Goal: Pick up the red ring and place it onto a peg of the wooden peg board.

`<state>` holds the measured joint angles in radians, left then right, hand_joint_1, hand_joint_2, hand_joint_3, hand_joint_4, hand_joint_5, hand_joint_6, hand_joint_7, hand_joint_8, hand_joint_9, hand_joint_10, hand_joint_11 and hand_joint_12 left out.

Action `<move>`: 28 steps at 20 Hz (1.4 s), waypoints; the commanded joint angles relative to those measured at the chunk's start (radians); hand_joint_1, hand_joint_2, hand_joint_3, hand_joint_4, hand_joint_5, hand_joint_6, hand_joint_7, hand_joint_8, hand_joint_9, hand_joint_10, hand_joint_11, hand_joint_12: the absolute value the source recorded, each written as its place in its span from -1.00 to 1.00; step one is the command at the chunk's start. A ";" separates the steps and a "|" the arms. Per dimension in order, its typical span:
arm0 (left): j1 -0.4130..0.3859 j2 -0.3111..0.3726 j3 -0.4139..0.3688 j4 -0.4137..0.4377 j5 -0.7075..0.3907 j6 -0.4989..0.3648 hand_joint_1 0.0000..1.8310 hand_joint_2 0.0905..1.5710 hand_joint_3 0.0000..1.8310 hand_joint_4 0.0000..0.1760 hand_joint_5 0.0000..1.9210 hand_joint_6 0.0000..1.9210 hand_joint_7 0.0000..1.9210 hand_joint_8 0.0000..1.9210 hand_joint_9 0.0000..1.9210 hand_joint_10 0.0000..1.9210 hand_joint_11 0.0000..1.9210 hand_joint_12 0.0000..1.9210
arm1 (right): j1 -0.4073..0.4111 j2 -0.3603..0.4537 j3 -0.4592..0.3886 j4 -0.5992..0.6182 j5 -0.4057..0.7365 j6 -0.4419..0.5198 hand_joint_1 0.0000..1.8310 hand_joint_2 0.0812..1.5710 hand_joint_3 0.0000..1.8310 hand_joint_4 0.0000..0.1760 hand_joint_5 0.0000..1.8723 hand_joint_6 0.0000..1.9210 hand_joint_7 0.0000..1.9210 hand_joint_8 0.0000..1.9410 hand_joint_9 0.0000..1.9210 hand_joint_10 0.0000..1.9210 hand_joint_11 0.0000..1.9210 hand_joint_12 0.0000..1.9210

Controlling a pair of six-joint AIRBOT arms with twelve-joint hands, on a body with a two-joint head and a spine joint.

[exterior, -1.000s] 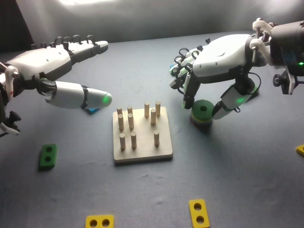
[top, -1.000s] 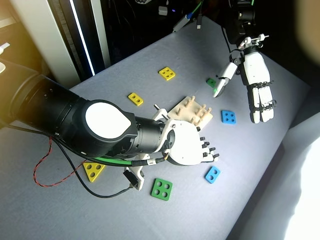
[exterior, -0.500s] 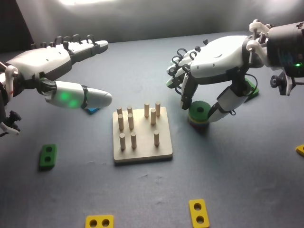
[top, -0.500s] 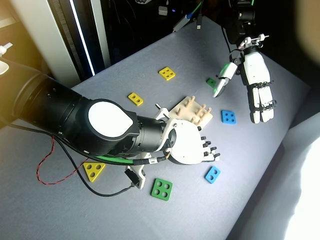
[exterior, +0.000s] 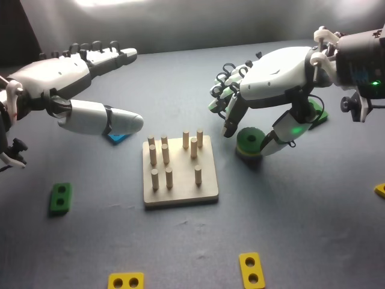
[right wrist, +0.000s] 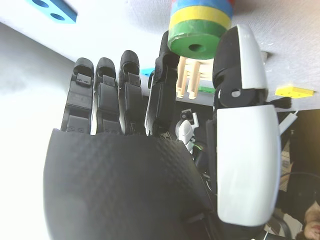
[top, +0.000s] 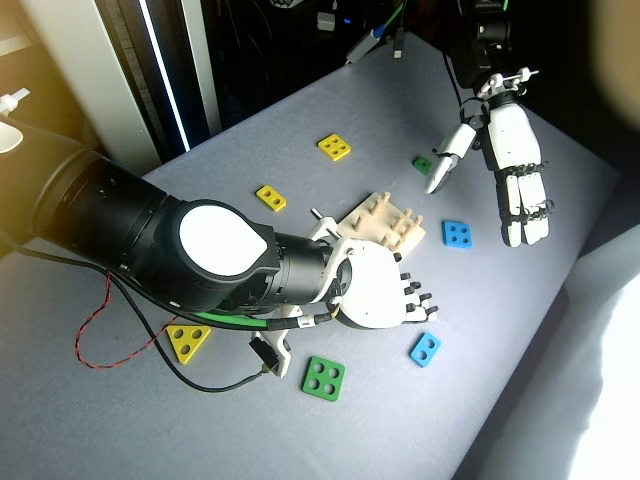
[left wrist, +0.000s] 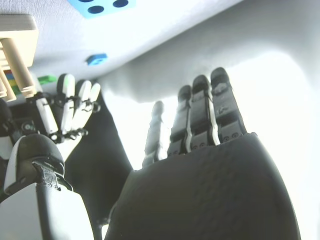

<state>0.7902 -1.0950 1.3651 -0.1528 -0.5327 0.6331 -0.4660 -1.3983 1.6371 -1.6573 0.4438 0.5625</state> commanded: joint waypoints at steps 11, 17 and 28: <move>-0.012 0.002 0.007 -0.009 -0.113 -0.005 -0.64 0.21 -1.00 0.84 -1.00 -1.00 -1.00 -1.00 -1.00 -1.00 -1.00 -1.00 | -0.004 -0.018 0.014 0.004 0.001 0.023 0.25 0.42 -1.00 -1.00 -0.04 -0.09 -0.69 -0.98 -0.92 -0.99 -1.00 -0.71; -0.011 0.002 0.007 -0.009 -0.113 -0.005 -0.64 0.19 -1.00 0.98 -1.00 -1.00 -1.00 -1.00 -1.00 -1.00 -1.00 -1.00 | -0.001 -0.018 0.017 0.002 0.003 0.024 0.24 0.46 -1.00 -1.00 -0.08 0.19 -0.66 -1.00 -0.90 -0.99 -1.00 -0.77; -0.004 0.003 0.009 -0.013 -0.113 -0.005 -0.63 0.18 -1.00 0.95 -1.00 -1.00 -1.00 -1.00 -1.00 -1.00 -1.00 -1.00 | 0.004 -0.017 0.024 0.002 0.008 0.028 0.26 0.42 -1.00 -1.00 0.00 0.10 -0.58 -1.00 -0.84 -1.00 -1.00 -0.77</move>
<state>0.7925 -1.0943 1.3712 -0.1562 -0.5316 0.6319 -0.4759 -1.4151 1.6569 -1.6783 0.4465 0.5877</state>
